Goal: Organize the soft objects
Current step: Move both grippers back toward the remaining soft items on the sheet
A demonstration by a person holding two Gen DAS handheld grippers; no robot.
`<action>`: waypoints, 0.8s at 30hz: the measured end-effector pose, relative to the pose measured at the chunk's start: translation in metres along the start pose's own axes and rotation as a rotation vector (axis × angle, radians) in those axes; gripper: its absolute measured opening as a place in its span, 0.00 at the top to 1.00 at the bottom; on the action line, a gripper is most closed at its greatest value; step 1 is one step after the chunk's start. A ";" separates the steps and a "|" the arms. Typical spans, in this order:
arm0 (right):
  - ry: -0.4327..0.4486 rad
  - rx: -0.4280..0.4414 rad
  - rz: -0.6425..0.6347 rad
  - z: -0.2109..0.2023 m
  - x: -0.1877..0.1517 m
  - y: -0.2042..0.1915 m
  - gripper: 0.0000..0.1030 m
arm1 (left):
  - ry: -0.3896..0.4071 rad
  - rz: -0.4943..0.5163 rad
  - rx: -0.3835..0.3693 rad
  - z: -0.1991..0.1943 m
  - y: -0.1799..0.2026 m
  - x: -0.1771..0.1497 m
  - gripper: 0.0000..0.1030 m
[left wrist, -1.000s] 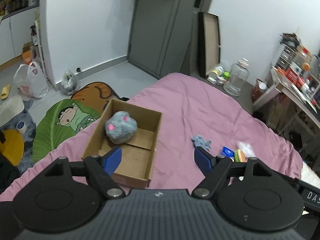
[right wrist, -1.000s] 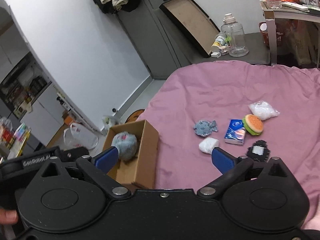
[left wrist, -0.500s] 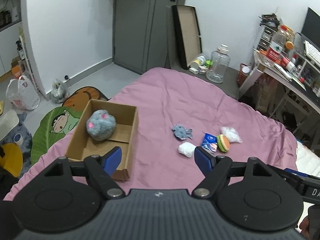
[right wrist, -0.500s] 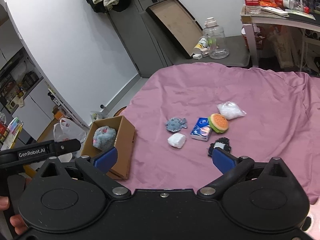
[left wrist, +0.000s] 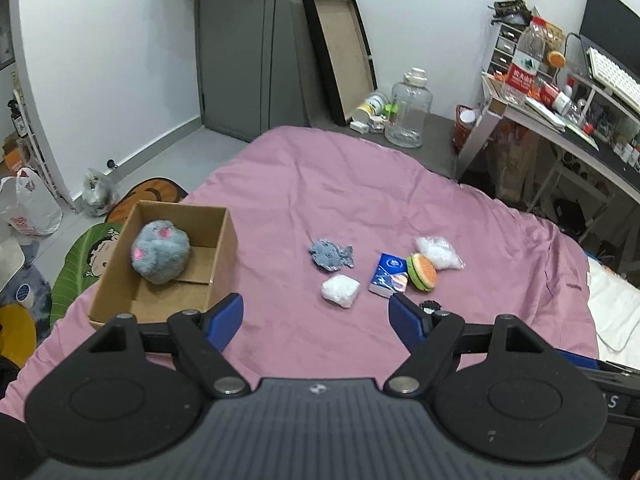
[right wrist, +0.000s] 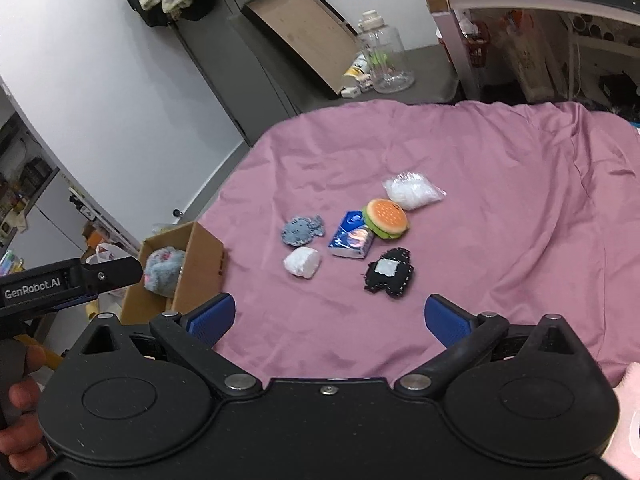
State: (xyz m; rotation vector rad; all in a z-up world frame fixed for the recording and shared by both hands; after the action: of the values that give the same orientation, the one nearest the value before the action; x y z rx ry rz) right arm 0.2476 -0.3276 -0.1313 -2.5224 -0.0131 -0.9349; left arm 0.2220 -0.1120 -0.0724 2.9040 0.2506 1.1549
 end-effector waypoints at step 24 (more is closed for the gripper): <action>-0.082 -0.067 0.083 0.091 0.007 0.037 0.04 | -0.088 -0.009 0.002 0.097 0.015 -0.006 0.24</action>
State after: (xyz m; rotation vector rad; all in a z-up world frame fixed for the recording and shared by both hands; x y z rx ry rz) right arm 0.3157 -0.3242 -0.2029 -2.5995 0.0987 -0.8113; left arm 0.2862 -0.1230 -0.1467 2.9430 0.2627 1.0228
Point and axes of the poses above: each gripper's, at about its wrist camera, not at the fingertips, and z roughly the way its jaws point, y to its right, x to its top, the point moved 6 cm from there along z, roughly the way its jaws point, and after that the axes turned 1 degree about x, right-handed, at the moved point
